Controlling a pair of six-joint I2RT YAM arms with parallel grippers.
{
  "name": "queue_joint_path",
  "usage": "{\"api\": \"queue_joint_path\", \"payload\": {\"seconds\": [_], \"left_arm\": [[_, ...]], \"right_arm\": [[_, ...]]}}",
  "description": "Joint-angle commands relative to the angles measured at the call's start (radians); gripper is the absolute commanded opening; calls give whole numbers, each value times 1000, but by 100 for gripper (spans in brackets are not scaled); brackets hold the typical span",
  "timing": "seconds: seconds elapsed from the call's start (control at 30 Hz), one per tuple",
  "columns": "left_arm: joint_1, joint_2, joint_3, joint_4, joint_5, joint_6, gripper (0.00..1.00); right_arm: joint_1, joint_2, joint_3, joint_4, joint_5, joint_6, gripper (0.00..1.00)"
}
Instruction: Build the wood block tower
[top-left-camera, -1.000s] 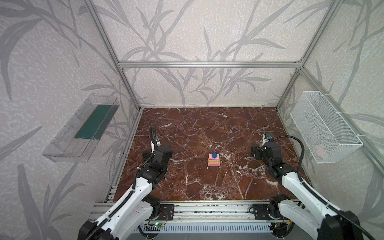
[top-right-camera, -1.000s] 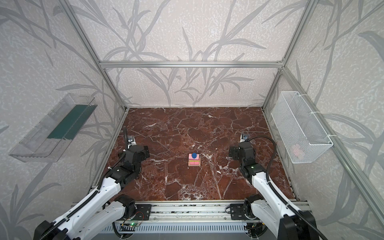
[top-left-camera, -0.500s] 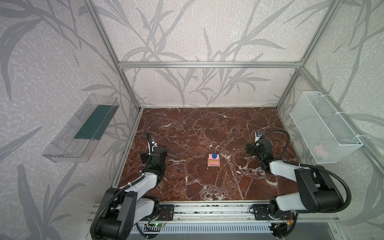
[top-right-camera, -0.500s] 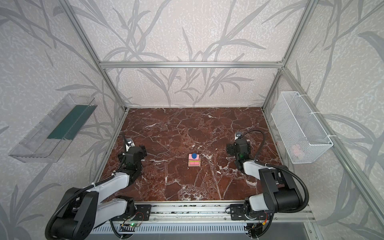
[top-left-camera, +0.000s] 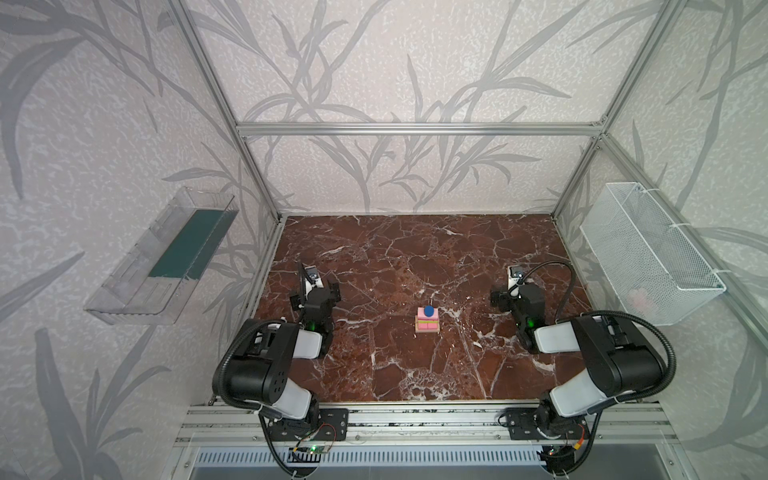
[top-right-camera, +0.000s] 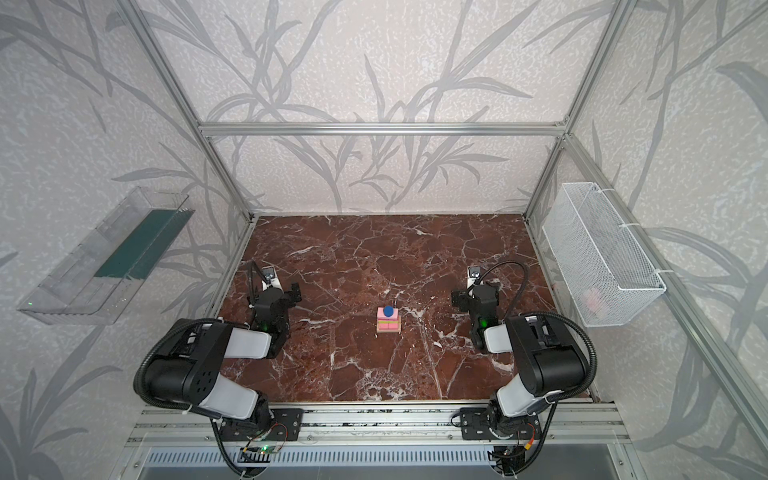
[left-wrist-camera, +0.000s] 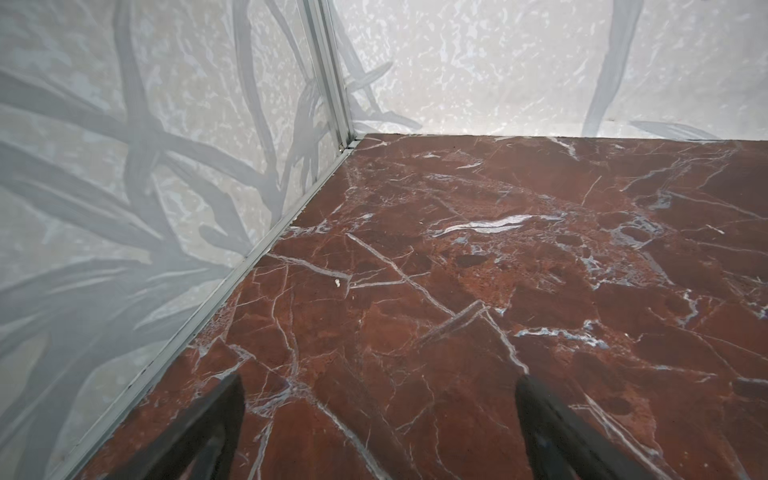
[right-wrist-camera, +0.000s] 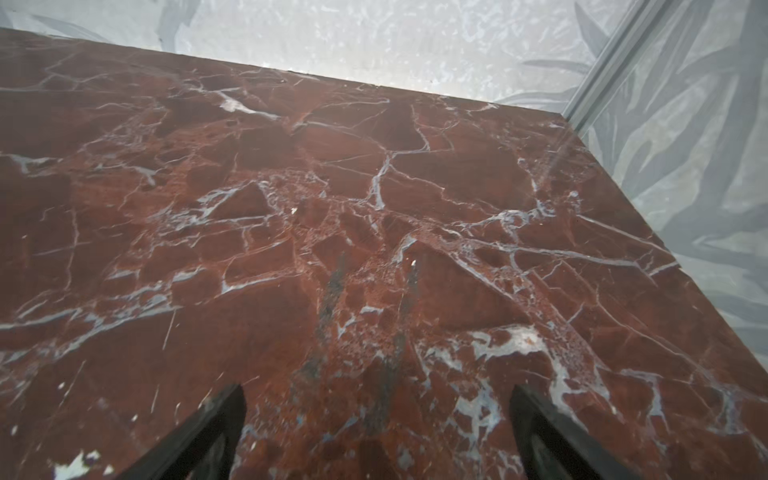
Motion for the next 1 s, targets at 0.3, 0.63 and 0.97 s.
{"api": "queue_joint_path", "payload": {"seconds": [0.3, 0.63, 0.97], "left_arm": [[60, 3, 90, -76, 57, -25, 99], [61, 3, 90, -78, 57, -25, 99], [61, 3, 90, -77, 57, -25, 99]], "right_arm": [[-4, 7, 43, 58, 4, -7, 99], [-4, 7, 43, 56, 2, -6, 99], [-12, 7, 49, 40, -15, -1, 99]]}}
